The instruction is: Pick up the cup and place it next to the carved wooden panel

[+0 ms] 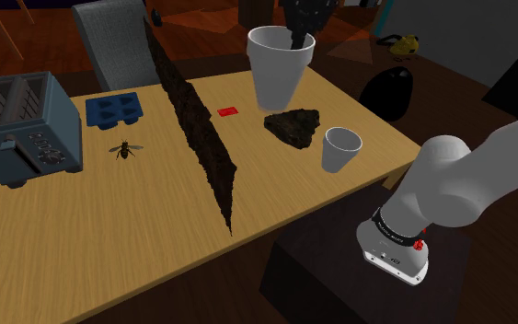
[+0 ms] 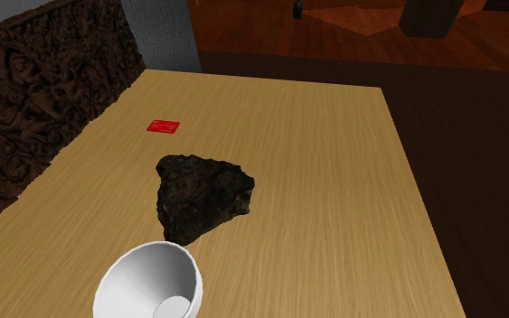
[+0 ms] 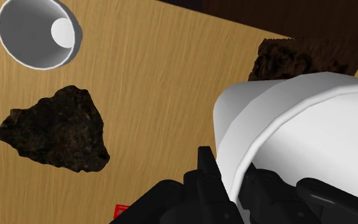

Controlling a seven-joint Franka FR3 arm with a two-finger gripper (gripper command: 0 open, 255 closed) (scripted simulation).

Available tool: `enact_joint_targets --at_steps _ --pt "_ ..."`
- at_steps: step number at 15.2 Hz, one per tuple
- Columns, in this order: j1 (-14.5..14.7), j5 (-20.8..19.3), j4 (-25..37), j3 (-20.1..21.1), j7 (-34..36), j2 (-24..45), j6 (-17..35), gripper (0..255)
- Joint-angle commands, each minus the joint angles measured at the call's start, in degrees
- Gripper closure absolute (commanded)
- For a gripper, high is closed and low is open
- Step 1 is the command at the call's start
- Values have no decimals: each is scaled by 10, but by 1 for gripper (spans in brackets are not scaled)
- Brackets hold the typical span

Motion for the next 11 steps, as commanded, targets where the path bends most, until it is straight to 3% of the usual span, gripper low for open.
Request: enact_joint_targets --at_steps 1,11 --pt "0 0 -24 0 -1 -8 17 255" --pt "1 3 -125 2 -6 -35 91 255"
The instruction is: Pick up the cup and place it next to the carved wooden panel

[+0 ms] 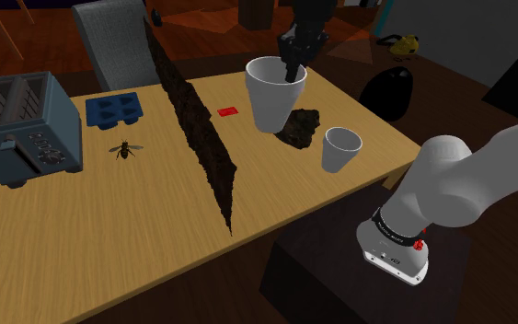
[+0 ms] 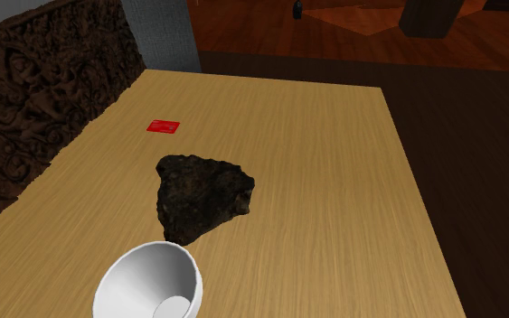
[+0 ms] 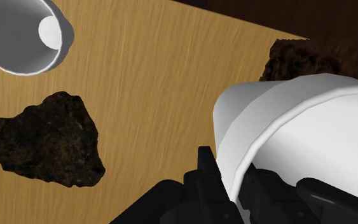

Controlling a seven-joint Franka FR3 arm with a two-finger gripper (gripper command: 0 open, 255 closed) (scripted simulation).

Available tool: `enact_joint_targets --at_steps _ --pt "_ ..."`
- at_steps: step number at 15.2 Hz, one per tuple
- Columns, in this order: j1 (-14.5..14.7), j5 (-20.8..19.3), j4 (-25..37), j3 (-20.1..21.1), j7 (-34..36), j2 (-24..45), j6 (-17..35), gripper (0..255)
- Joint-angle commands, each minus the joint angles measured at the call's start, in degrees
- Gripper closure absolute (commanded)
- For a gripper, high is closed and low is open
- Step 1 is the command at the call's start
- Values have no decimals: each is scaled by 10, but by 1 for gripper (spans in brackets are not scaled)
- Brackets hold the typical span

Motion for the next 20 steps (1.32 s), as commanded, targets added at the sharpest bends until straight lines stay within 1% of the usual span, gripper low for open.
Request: enact_joint_targets --at_steps 1,20 --pt "0 1 -20 1 -1 -5 16 255" --pt "3 7 -179 6 -7 -21 159 255"
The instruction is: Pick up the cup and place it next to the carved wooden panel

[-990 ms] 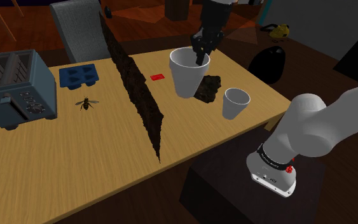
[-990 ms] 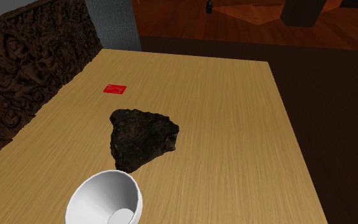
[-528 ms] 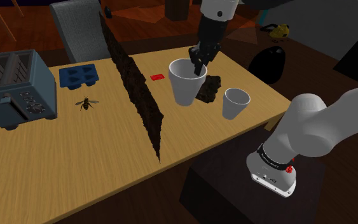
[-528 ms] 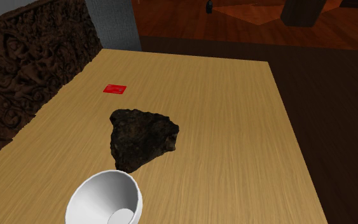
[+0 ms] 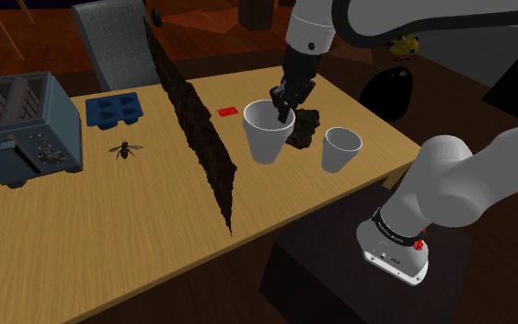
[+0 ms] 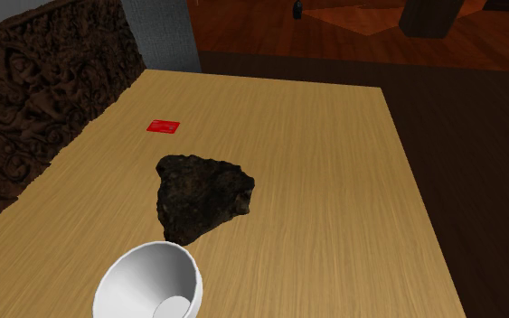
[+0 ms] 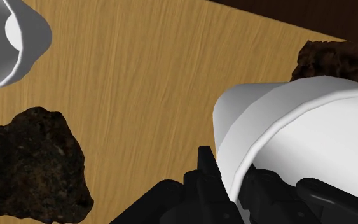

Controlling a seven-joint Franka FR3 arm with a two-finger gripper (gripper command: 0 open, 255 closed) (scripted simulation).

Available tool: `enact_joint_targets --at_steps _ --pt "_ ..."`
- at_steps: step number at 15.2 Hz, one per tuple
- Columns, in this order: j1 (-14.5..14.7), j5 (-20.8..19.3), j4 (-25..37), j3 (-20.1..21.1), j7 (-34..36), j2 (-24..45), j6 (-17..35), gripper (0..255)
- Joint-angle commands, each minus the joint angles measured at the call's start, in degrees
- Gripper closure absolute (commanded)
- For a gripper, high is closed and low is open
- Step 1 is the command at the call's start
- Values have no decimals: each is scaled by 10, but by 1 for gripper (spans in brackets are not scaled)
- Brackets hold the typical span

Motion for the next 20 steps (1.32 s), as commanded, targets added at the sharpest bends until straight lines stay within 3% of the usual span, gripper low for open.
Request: enact_joint_targets --at_steps 1,20 --pt "0 1 -16 1 0 0 17 255" --pt "3 9 -138 9 -7 37 175 255"
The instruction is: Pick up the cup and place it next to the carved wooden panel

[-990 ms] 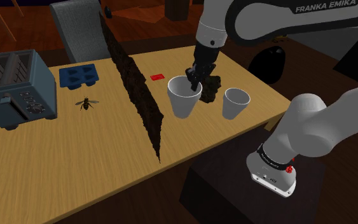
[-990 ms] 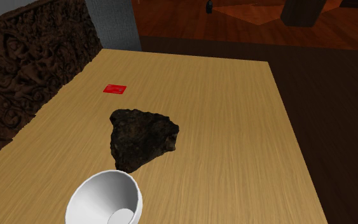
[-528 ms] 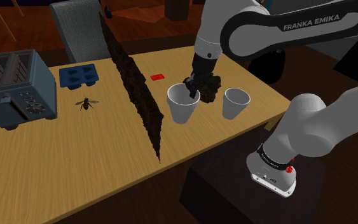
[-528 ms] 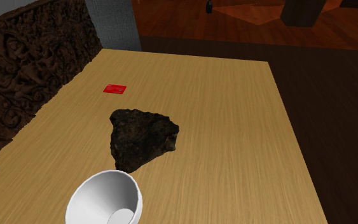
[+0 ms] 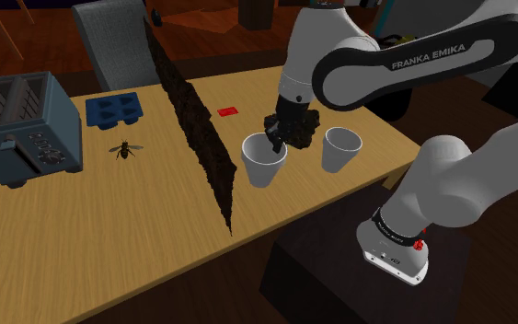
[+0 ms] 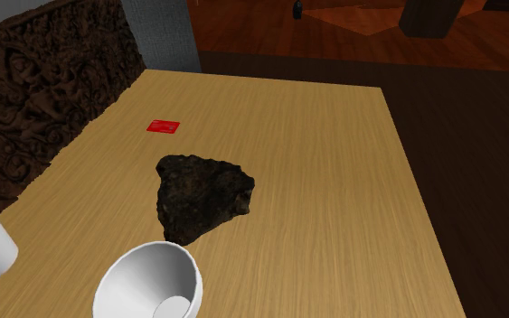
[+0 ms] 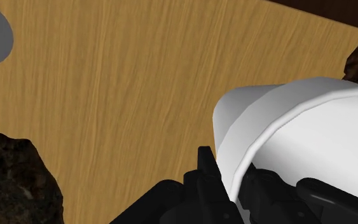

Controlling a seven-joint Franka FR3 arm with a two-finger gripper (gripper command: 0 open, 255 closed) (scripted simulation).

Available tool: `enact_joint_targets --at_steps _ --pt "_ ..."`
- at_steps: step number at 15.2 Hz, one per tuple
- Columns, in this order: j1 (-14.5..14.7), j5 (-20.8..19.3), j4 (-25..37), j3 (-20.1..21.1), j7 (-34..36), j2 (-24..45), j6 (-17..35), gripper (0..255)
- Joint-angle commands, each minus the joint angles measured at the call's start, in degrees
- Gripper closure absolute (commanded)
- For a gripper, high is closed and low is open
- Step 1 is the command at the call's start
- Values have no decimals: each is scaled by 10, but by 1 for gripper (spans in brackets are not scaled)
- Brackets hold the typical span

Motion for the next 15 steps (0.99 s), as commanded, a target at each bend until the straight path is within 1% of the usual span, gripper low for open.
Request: enact_joint_targets --at_steps 1,8,15 --pt "1 1 -11 2 0 8 20 255" --pt "2 5 -45 5 -2 40 86 255" --pt "2 5 -45 5 -2 40 86 255"
